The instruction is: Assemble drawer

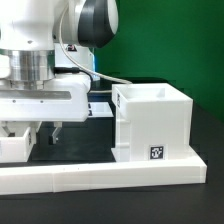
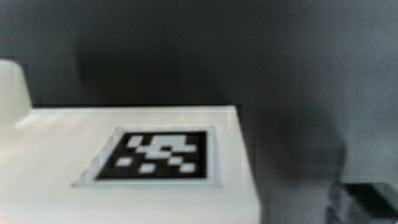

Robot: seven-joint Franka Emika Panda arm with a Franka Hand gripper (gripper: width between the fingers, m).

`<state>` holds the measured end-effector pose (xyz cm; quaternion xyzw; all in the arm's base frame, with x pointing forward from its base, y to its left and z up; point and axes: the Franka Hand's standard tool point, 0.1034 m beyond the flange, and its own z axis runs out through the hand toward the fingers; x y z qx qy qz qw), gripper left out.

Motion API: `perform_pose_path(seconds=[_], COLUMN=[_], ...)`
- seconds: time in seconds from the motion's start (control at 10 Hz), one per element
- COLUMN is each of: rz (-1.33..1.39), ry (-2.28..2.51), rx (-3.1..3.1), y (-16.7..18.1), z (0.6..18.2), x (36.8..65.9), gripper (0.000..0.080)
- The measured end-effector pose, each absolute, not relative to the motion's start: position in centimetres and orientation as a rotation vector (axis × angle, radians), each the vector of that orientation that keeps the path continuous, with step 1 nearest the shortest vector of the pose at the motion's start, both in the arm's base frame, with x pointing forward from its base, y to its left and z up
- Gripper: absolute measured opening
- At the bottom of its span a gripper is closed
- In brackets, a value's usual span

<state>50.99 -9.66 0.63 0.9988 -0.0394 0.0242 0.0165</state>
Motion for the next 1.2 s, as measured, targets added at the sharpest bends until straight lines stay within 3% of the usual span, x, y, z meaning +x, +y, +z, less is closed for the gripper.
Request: perform_pose_path(seconds=[0.1, 0.2, 0.4, 0.5, 0.6, 1.2], rz=[0.075, 0.075, 0.075, 0.075, 0.075, 0.075], ry=[-0.123, -0.122, -0.122, -0.122, -0.122, -0.122], rx=[3.105, 3.105, 3.105, 3.105, 3.105, 3.105], y=[-9.66, -9.66, -9.66, -9.66, -9.66, -9.66], z=[0.63, 0.63, 0.63, 0.63, 0.63, 0.63], x=[50.99, 50.99, 50.99, 50.99, 50.99, 50.99], gripper=[0.0434, 0.0434, 0.0117, 0.0117, 0.004, 0.004])
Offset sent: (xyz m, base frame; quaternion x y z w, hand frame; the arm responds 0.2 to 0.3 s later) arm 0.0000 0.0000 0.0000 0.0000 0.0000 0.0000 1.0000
